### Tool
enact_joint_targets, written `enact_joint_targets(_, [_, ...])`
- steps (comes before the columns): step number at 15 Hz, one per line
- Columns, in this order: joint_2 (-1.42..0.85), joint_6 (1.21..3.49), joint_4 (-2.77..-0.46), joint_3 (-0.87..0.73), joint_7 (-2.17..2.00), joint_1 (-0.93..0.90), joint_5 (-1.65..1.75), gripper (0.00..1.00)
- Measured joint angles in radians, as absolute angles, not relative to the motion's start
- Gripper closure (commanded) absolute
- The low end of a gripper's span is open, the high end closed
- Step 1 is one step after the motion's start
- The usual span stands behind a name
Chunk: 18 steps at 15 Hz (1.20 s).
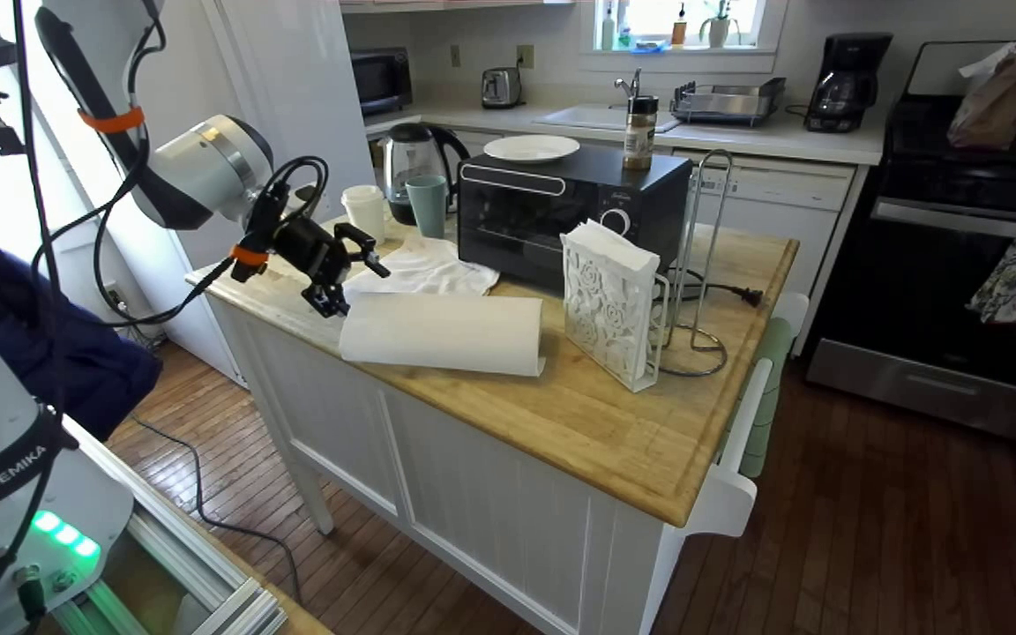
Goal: Set the paper towel roll upright on the countertop
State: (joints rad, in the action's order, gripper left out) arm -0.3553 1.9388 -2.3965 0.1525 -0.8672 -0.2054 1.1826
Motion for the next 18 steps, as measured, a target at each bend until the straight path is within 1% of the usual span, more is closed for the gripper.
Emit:
enact_joint_targets(14, [-0.364, 1.908, -2.406, 0.151, -0.635, -0.191, 1.167, 0.00])
enact_joint_targets(18, [-0.365, 1.904, -2.405, 0.146, -0.623, -0.191, 1.171, 0.00])
